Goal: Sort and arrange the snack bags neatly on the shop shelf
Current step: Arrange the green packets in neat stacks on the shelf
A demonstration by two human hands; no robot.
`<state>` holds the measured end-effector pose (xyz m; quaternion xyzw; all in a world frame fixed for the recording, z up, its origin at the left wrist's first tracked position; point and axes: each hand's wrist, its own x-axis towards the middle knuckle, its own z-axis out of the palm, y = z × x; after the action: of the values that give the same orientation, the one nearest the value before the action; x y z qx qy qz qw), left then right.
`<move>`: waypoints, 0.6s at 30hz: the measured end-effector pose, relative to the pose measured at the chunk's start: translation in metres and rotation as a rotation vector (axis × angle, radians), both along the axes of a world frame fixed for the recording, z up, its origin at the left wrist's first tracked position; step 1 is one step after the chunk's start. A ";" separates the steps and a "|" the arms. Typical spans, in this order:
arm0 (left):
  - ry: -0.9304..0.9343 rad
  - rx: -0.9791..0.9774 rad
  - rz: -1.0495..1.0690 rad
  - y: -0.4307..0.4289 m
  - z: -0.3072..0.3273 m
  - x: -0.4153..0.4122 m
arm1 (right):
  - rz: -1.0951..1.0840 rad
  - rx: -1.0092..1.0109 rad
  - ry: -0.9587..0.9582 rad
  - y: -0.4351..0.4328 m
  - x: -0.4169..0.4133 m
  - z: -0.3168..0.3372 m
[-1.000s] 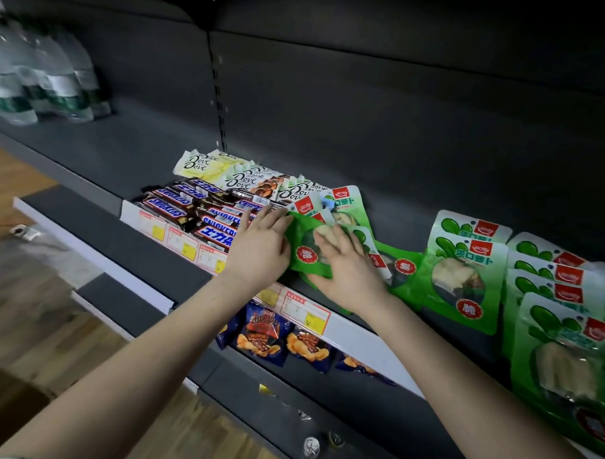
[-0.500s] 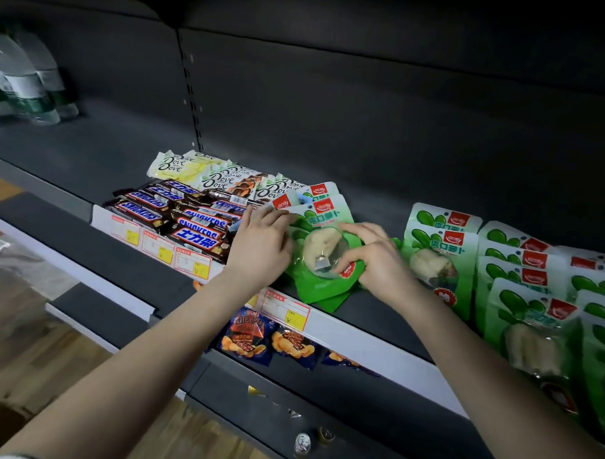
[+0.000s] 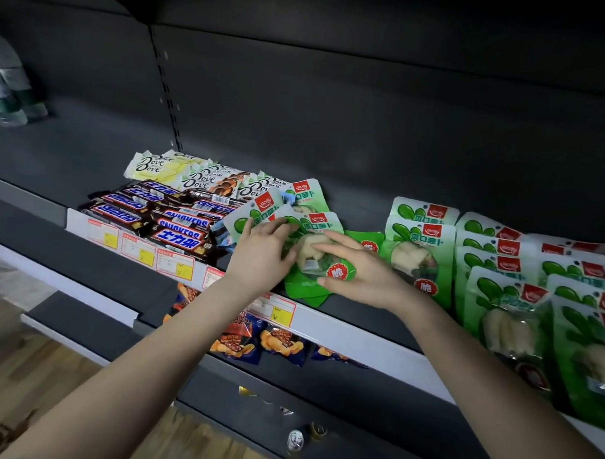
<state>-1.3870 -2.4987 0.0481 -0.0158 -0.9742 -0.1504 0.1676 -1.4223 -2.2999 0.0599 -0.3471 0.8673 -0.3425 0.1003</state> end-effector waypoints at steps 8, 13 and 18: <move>-0.004 0.027 -0.097 -0.002 0.001 0.007 | -0.350 -0.086 0.103 -0.019 -0.008 -0.014; -0.002 -0.018 -0.138 -0.001 0.001 0.004 | -0.224 -0.066 0.407 -0.010 0.000 -0.017; 0.037 -0.009 -0.199 0.021 0.006 -0.009 | -0.148 0.170 0.474 0.020 0.004 -0.017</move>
<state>-1.3962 -2.4773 0.0544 -0.1162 -0.9652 -0.1614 0.1699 -1.4181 -2.2801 0.0424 -0.3434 0.9153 -0.1836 -0.1024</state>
